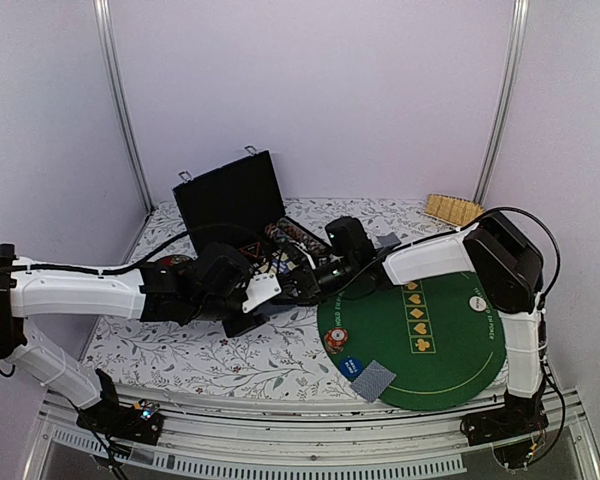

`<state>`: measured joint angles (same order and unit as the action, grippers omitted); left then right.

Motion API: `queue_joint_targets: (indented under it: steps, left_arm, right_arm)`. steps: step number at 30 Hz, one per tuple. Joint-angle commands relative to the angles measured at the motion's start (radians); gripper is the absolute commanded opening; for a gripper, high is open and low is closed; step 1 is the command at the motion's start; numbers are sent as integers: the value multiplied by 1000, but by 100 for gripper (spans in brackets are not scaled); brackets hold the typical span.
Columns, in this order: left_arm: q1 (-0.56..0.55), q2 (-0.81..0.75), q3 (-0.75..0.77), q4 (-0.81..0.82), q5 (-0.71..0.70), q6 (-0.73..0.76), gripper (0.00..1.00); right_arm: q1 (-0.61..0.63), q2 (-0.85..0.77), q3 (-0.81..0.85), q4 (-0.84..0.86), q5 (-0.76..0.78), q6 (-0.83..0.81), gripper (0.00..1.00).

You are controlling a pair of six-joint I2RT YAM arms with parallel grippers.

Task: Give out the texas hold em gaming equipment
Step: Pass from the left arm to the right, then pass from the right arm to the left

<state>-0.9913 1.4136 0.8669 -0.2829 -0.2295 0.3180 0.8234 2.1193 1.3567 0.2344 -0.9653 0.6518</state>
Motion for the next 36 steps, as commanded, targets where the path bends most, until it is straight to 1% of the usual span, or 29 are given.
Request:
queue_joint_targets:
  steps: [1, 2, 5, 6, 8, 10, 13, 15, 20, 24, 26, 32, 36]
  left_arm:
    - [-12, 3, 9, 55, -9, 26, 56]
    - [-12, 4, 9, 59, -10, 26, 60]
    - [-11, 4, 2, 69, 4, 27, 83]
    - [-11, 4, -6, 80, 5, 29, 87]
    - [-10, 7, -28, 114, 2, 40, 92]
    - [-9, 18, -33, 125, 2, 52, 93]
    - [-4, 48, -23, 130, 4, 58, 93]
    - [-1, 67, -15, 129, 7, 59, 90]
    - [1, 74, 3, 109, 15, 42, 73]
    - [2, 55, 3, 93, 13, 27, 65]
    - [2, 49, 2, 83, 12, 19, 63]
    - [0, 47, 6, 68, 10, 4, 59]
    - [1, 47, 6, 63, 13, 2, 58]
  right_arm:
    - [21, 10, 31, 45, -94, 2, 3]
    - [20, 4, 28, 45, -96, 0, 3]
    - [21, -13, 24, 44, -99, -14, 2]
    - [21, -19, 24, 44, -101, -18, 3]
    - [20, -30, 21, 43, -104, -25, 3]
    - [21, -38, 18, 43, -107, -27, 2]
    - [21, -47, 15, 43, -110, -27, 3]
    - [20, -53, 13, 43, -109, -30, 2]
    - [20, -61, 0, 34, -91, -39, 4]
    - [18, -65, -10, 12, -57, -51, 14]
    - [17, -68, -8, -9, -37, -63, 17]
    - [15, -73, 9, -80, 8, -109, 33]
    - [13, -89, 28, -179, 74, -170, 34]
